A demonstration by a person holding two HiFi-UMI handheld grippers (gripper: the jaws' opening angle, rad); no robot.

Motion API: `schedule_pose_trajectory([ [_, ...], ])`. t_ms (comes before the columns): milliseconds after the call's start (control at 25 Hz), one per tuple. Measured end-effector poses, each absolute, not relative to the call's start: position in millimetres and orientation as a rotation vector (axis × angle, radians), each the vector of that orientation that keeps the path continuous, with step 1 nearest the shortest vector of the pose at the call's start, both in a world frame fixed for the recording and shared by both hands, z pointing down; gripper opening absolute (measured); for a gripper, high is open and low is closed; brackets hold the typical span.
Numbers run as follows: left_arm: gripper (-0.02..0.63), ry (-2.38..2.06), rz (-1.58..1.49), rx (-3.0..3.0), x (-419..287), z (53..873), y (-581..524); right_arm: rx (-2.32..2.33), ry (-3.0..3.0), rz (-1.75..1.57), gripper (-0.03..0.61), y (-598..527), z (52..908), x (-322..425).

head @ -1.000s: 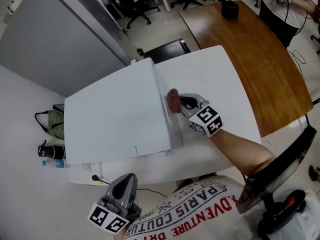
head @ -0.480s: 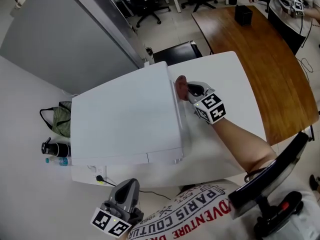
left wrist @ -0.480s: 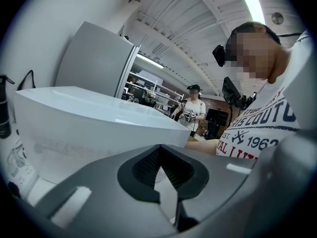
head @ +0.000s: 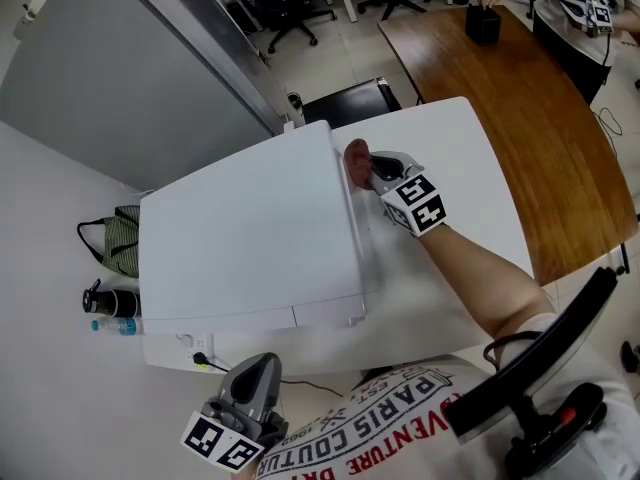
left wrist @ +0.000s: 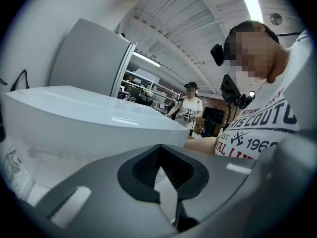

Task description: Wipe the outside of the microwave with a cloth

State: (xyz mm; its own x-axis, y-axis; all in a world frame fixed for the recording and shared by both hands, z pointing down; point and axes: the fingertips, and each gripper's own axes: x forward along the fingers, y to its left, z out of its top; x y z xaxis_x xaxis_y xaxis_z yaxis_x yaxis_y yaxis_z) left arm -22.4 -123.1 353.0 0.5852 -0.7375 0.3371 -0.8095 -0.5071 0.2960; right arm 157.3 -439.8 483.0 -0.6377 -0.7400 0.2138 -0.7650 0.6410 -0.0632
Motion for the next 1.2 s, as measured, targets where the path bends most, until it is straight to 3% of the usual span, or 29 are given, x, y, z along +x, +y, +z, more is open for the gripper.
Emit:
schedule_pose_trajectory([
  [400, 0.002, -1.075, 0.215, 2.522, 3, 339, -135, 1.218, -2.697, 0.061, 0.037, -356, 458, 206],
  [640, 0.002, -0.891, 0.221, 2.605, 41, 338, -138, 1.198, -2.817, 0.145, 0.037, -270, 434, 227],
  [1200, 0.002, -0.71, 0.234, 2.663, 83, 335, -124, 1.027, -2.959, 0.127, 0.037, -163, 392, 194],
])
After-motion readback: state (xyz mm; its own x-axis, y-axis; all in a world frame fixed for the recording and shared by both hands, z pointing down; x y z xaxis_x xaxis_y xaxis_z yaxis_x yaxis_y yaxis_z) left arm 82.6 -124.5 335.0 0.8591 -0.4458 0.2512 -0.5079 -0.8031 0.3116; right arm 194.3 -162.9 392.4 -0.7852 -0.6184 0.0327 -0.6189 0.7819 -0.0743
